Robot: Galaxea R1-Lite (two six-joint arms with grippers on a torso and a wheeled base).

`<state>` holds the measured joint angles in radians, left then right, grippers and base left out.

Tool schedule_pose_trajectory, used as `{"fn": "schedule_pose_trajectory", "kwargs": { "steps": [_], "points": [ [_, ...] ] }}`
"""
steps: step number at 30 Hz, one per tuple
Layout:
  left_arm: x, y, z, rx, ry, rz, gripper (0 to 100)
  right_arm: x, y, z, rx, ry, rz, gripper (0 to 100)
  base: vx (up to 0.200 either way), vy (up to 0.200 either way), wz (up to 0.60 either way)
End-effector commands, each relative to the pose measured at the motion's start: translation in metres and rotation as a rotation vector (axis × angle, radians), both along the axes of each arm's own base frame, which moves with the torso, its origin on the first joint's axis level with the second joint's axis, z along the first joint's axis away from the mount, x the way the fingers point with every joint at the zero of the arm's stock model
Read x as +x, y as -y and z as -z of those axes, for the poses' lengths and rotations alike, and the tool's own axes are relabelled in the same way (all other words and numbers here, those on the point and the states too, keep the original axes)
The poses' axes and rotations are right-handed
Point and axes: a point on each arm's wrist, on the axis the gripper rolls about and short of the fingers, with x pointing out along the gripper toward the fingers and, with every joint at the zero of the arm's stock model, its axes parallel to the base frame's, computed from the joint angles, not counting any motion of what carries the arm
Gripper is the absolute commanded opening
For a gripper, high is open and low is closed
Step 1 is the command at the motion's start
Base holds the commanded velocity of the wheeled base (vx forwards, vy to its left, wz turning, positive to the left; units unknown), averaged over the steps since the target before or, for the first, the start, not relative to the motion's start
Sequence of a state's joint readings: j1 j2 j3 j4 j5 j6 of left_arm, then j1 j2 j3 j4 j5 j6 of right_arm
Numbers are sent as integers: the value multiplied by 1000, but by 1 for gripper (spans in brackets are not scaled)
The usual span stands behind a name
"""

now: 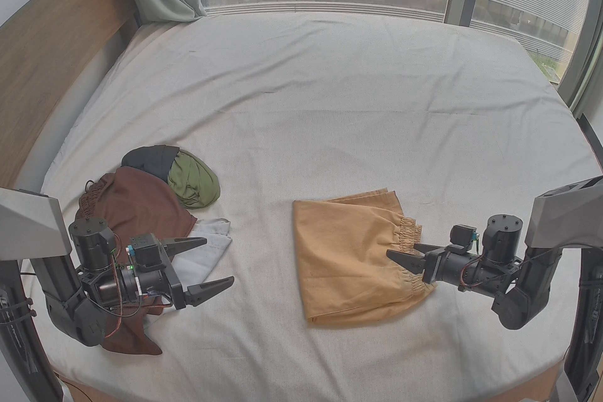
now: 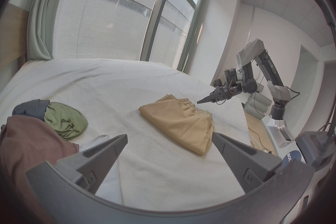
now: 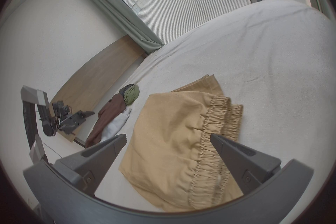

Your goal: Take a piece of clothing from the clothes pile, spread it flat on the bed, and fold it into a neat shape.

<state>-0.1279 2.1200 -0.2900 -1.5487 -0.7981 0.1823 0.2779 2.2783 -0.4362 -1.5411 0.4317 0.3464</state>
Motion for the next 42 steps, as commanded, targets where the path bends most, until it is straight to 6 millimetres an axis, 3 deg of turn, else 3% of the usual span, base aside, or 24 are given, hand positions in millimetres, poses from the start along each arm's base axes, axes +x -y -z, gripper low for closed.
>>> {"fn": "schedule_pose_trajectory", "kwargs": {
  "steps": [1, 9, 23, 27, 33, 42],
  "points": [
    [-1, 0, 0, 12, 12, 6, 100, -10, 21, -7, -32, 11, 21, 100, 0, 0, 0],
    [-2, 0, -3, 12, 24, 8, 100, -6, 38, 22, -97, -44, 54, 100, 0, 0, 0],
    [-2, 0, -2, 13, 22, 7, 100, -8, 36, 59, -133, -144, 28, 100, 0, 0, 0],
    [-2, 0, -3, 13, 25, 7, 100, -9, 34, 61, -112, -158, -4, 100, 0, 0, 0],
    [-2, 0, -3, 13, 25, 5, 100, -8, 10, 59, 1, -225, -42, 100, 0, 0, 0],
    [-2, 0, -2, 14, 23, 5, 100, -2, 7, 57, 16, -210, -37, 100, 0, 0, 0]
  ]
}}
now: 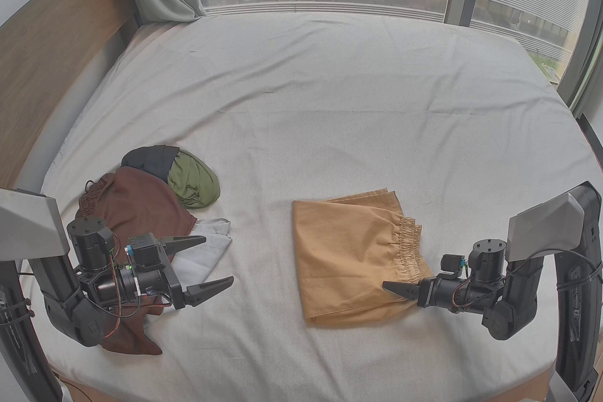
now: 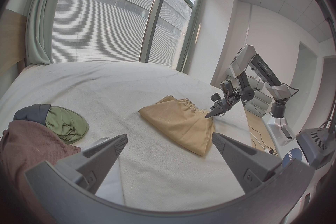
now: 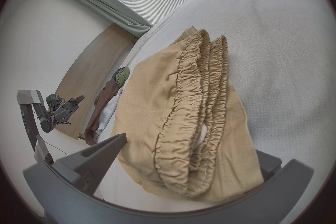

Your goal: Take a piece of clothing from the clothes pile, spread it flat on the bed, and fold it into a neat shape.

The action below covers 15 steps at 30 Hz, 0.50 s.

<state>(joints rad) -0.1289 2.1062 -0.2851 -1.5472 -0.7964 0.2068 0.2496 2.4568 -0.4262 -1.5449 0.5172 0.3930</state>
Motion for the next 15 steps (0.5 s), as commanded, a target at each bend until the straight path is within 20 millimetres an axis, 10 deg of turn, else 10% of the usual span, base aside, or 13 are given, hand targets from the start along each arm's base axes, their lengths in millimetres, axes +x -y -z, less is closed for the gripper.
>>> {"fn": "schedule_pose_trajectory", "kwargs": {
  "steps": [1, 6, 7, 15],
  "points": [
    [0, 0, 1, 1, -4, 1, 100, 2, -2, 0, 0, 10, -3, 100, 0, 0, 0],
    [0, 0, 1, 1, -5, 1, 100, 3, -2, 0, 0, 11, -1, 100, 0, 0, 0],
    [0, 0, 1, 1, -5, 1, 100, 3, -2, 0, 0, 11, -3, 0, 0, 0, 0],
    [0, 0, 2, 1, -7, 1, 100, 1, -5, 1, -3, 13, -15, 0, 0, 0, 0]
  ]
}}
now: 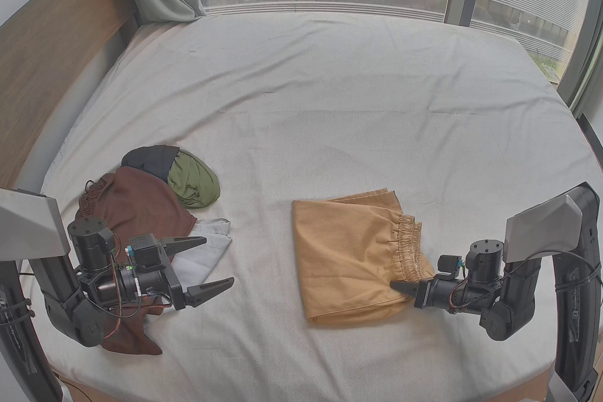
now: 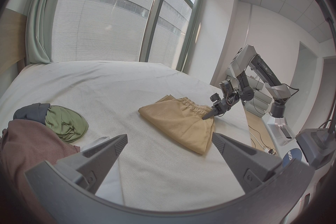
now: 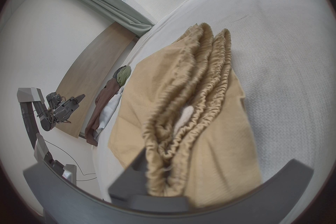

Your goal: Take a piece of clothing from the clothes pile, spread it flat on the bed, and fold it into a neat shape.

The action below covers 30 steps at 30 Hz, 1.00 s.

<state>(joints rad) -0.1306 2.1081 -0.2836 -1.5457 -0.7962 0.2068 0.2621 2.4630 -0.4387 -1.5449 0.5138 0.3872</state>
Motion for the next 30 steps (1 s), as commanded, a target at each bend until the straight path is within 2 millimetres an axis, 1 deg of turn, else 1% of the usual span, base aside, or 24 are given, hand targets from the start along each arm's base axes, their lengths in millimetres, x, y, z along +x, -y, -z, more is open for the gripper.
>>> {"fn": "schedule_pose_trajectory", "kwargs": {
  "steps": [1, 10, 15, 16, 20, 22, 23, 28, 30],
  "points": [
    [0, 0, 1, 0, -2, 0, 100, 0, -1, -1, 1, 4, -2, 0, 0, 0, 0],
    [1, 0, 0, 0, 3, -2, 100, -1, -6, -3, 5, 12, -20, 0, 0, 0, 0],
    [0, 0, 0, 0, 1, -2, 100, -2, -9, -20, 20, 59, -30, 0, 0, 0, 0],
    [0, 0, 0, 0, 1, 0, 100, -2, -10, -32, 29, 93, -33, 0, 0, 0, 0],
    [0, 0, 0, 0, 1, 0, 100, -9, -16, -57, 53, 150, -55, 0, 0, 0, 0],
    [0, 0, 0, 1, 3, -1, 100, -11, -17, -60, 56, 157, -60, 0, 0, 0, 0],
    [0, 0, 0, 0, 1, -2, 100, -16, -22, -68, 63, 172, -79, 0, 0, 0, 0],
    [0, 0, 1, 1, -2, 0, 100, -24, -31, -80, 75, 200, -116, 0, 0, 0, 0],
    [0, 0, 0, 1, -2, -2, 100, -24, -32, -82, 79, 209, -119, 0, 0, 0, 0]
  ]
}}
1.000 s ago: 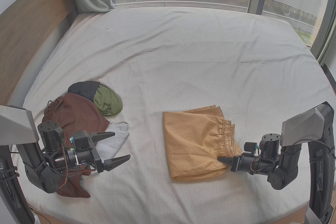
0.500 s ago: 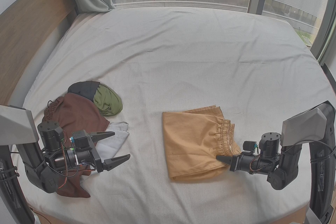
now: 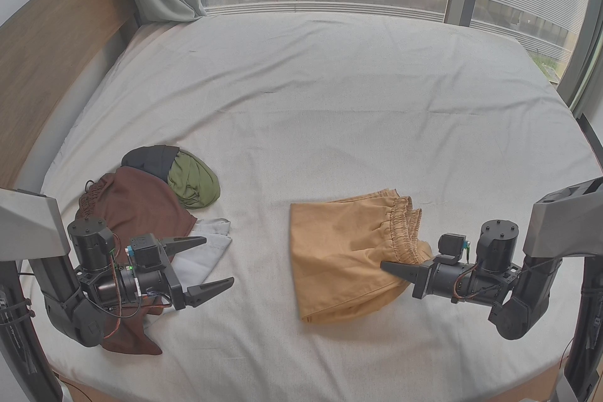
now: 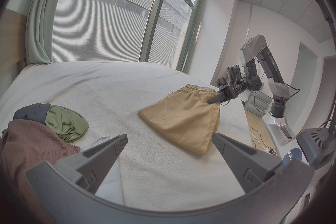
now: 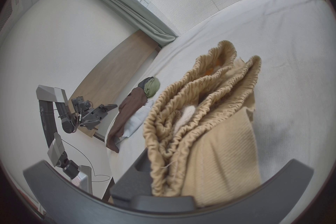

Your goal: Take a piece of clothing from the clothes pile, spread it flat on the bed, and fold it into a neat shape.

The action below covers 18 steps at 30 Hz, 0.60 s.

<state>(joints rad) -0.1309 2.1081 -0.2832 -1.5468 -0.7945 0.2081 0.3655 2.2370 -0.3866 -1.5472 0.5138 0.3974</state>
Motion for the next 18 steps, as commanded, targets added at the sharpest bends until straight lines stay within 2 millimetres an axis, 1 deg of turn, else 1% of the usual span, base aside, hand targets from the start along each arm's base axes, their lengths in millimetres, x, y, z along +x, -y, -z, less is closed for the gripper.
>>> {"fn": "schedule_pose_trajectory", "kwargs": {
  "steps": [1, 8, 15, 18],
  "points": [
    [0, 0, 0, 0, -2, 1, 100, -6, -4, -23, 26, 67, -20, 0, 0, 0, 0],
    [0, 1, 1, 0, -6, 3, 100, -7, -4, -36, 61, 85, -13, 0, 0, 0, 0],
    [-2, 1, 2, 2, -10, 6, 100, -8, -4, -40, 67, 96, -13, 0, 0, 0, 0],
    [-2, 2, 2, 2, -11, 6, 100, -9, -4, -46, 82, 105, -14, 0, 0, 0, 0]
  ]
}}
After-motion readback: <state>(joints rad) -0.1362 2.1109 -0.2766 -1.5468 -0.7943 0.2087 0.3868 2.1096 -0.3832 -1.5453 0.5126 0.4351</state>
